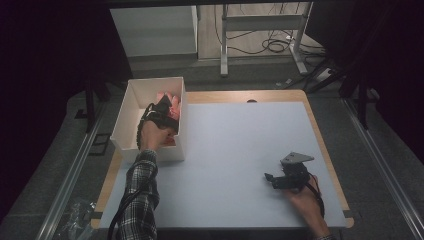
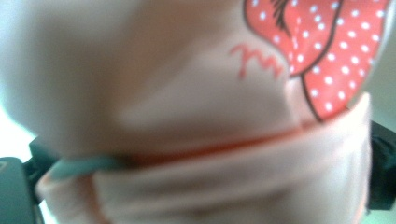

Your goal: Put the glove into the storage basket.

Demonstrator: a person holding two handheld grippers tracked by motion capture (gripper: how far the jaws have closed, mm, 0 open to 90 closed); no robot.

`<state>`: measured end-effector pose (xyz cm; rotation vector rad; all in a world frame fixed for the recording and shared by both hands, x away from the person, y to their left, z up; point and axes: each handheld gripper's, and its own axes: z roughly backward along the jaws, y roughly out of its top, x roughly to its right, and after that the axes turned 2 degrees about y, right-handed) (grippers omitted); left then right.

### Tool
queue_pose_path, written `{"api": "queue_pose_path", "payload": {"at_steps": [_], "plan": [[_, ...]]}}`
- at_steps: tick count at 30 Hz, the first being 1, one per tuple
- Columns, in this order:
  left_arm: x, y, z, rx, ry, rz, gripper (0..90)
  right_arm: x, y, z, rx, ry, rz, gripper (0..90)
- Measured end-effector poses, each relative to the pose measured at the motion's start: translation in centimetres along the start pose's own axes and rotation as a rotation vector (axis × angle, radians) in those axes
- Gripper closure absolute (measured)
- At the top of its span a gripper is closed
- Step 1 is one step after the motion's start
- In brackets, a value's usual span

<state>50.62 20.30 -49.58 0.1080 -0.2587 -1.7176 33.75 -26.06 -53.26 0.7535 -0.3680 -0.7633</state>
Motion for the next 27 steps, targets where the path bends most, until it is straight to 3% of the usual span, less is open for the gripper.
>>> {"api": "queue_pose_path", "payload": {"at_steps": [13, 22, 27], "plan": [[-0.1, -1.2, 2.8, 0.124, -0.031, -0.020, 3.8, 0.0, 0.0, 0.0, 0.000, 0.000, 0.000, 17.3], [-0.3, -2.3, 4.4, 0.209, -0.054, -0.061, 3.7, 0.0, 0.0, 0.0, 0.000, 0.000, 0.000, 17.4], [-0.3, -2.8, 5.5, 0.261, -0.044, -0.086, 3.3, 0.0, 0.0, 0.0, 0.000, 0.000, 0.000, 17.4]]}}
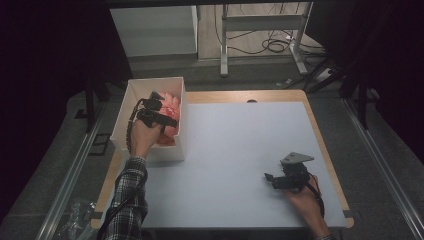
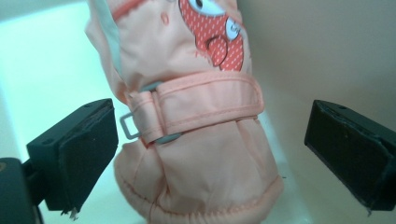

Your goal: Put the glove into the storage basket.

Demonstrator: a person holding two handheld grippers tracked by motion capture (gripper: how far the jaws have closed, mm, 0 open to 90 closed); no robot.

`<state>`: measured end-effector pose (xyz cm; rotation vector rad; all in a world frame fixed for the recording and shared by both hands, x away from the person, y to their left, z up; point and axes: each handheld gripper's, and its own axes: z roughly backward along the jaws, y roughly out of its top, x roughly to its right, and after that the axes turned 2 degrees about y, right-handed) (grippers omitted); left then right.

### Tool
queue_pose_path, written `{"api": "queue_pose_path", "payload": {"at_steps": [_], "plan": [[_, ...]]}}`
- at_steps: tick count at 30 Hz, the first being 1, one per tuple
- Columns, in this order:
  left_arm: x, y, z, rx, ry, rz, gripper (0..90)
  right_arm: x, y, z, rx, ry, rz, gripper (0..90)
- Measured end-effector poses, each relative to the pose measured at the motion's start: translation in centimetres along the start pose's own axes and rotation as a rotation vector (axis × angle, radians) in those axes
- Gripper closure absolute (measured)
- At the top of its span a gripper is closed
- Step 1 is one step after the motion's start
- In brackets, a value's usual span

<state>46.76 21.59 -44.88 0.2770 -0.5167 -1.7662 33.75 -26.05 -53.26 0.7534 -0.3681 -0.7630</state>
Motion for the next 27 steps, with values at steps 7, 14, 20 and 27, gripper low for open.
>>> {"api": "queue_pose_path", "payload": {"at_steps": [7, 14, 20, 27], "plan": [[0.4, -0.4, 1.8, 0.081, 0.021, -0.039, 2.8, 0.0, 0.0, 0.0, 0.000, 0.000, 0.000, 17.3], [0.4, -0.9, 3.4, 0.153, 0.007, -0.059, 2.4, 0.0, 0.0, 0.0, 0.000, 0.000, 0.000, 17.3], [0.6, -1.3, 4.5, 0.189, -0.006, -0.092, 2.3, 0.0, 0.0, 0.0, 0.000, -0.001, 0.000, 17.4], [1.1, -2.0, 6.0, 0.229, -0.033, -0.115, 2.1, 0.0, 0.0, 0.0, 0.000, -0.001, 0.001, 17.3]]}}
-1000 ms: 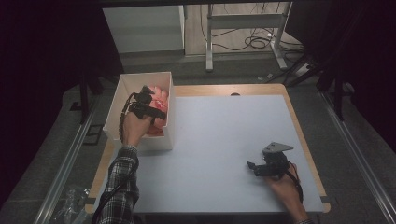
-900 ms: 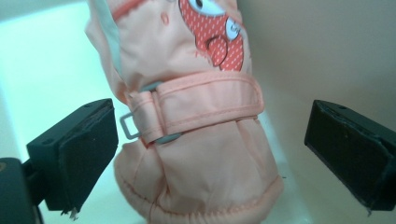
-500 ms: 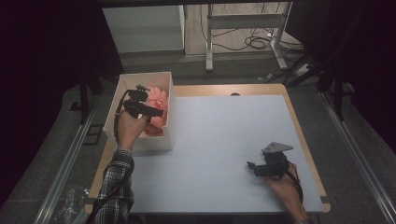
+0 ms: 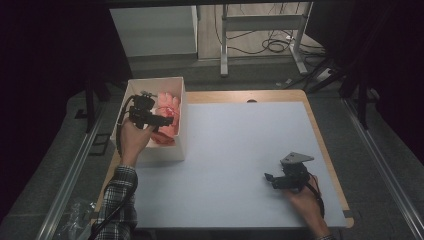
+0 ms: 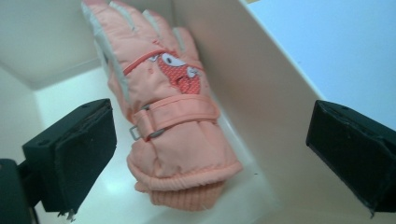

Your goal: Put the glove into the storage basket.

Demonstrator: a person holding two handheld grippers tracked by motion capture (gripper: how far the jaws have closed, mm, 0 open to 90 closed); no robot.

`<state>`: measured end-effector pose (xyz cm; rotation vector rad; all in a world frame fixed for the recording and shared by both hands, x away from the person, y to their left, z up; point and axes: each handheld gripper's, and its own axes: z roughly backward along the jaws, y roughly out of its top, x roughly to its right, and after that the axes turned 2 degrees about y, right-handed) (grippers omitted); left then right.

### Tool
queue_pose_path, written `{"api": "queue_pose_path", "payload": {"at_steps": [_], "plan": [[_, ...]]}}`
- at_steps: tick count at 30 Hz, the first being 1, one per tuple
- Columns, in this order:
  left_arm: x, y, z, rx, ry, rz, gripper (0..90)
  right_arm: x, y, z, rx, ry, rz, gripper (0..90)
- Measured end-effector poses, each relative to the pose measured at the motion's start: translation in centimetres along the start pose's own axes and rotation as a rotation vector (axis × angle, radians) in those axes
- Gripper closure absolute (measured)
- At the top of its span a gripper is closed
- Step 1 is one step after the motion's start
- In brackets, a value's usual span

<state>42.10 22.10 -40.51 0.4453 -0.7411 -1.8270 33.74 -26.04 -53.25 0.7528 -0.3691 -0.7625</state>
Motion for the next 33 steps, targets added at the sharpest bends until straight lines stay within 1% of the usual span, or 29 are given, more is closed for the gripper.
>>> {"api": "queue_pose_path", "payload": {"at_steps": [7, 8, 11, 14, 18, 21, 22, 24, 26, 27, 28, 29, 31, 33], "plan": [[1.8, -0.2, 1.2, 0.035, -0.036, -0.050, 2.1, 0.0, 0.0, 0.0, 0.000, 0.000, 0.000, 17.3], [2.3, -0.3, 1.4, 0.043, -0.053, -0.058, 2.1, 0.0, 0.0, 0.0, 0.000, 0.000, 0.000, 17.4], [3.2, -0.4, 1.7, 0.053, -0.080, -0.081, 2.1, 0.0, 0.0, 0.0, 0.000, 0.000, 0.000, 17.4], [4.5, -0.6, 2.0, 0.064, -0.116, -0.113, 2.1, 0.0, 0.0, 0.0, 0.000, 0.000, 0.000, 17.3], [6.2, -0.9, 1.9, 0.069, -0.156, -0.151, 2.1, 0.0, 0.0, 0.0, 0.000, -0.001, 0.001, 17.3], [7.4, -1.3, 1.5, 0.062, -0.187, -0.177, 2.0, 0.0, 0.0, 0.0, 0.000, -0.001, 0.001, 17.3], [7.8, -1.5, 1.3, 0.055, -0.194, -0.192, 1.9, 0.0, 0.0, 0.0, 0.000, -0.001, 0.001, 17.3], [8.5, -1.7, 0.9, 0.050, -0.201, -0.205, 1.9, 0.0, 0.0, 0.0, -0.002, -0.001, 0.002, 17.4], [9.1, -1.9, 0.6, 0.051, -0.202, -0.209, 1.9, 0.0, 0.0, 0.0, -0.002, 0.000, 0.003, 17.4], [9.3, -1.9, 0.6, 0.052, -0.184, -0.219, 0.0, 0.0, 0.0, 0.0, -0.002, -0.001, 0.002, 17.4], [9.5, -2.0, 0.6, 0.051, -0.170, -0.233, 0.5, 0.0, 0.0, 0.0, -0.002, -0.001, 0.003, 17.4], [9.6, -2.0, 0.6, 0.052, -0.163, -0.238, 0.4, 0.0, 0.0, 0.0, -0.001, -0.001, 0.002, 17.4], [9.6, -2.1, 0.7, 0.053, -0.167, -0.236, 0.4, 0.0, 0.0, 0.0, -0.002, 0.000, 0.003, 17.4], [9.5, -2.0, 0.9, 0.059, -0.190, -0.224, 0.8, 0.0, 0.0, 0.0, -0.001, 0.000, 0.003, 17.4]]}}
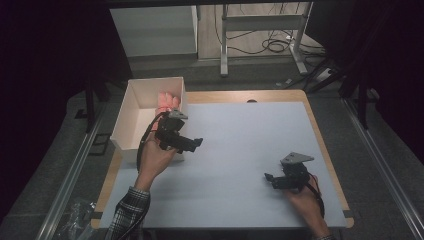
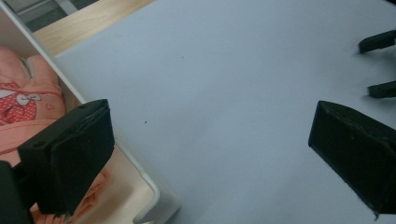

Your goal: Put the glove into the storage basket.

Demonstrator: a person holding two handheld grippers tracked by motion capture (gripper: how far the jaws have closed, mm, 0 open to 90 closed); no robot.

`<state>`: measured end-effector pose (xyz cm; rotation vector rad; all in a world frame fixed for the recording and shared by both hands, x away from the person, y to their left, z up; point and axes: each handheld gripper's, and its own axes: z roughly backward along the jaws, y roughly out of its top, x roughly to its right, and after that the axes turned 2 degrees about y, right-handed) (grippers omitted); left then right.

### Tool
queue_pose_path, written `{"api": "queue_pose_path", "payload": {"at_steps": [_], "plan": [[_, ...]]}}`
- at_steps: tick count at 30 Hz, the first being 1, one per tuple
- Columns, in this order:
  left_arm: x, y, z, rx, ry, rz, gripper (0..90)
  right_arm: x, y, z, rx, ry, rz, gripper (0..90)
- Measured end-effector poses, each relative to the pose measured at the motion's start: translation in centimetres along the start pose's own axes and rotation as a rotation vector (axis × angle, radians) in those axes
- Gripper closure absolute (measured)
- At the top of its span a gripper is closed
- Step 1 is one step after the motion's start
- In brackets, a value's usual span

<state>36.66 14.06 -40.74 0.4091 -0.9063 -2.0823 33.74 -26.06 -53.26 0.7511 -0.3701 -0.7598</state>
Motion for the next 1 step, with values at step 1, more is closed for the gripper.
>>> {"api": "queue_pose_path", "payload": {"at_steps": [1], "plan": [[-0.10, 0.08, 0.21, 0.003, 0.000, 0.001, 0.8, 0.00, 0.00, 0.00, 0.000, 0.000, 0.000, 17.4]]}}
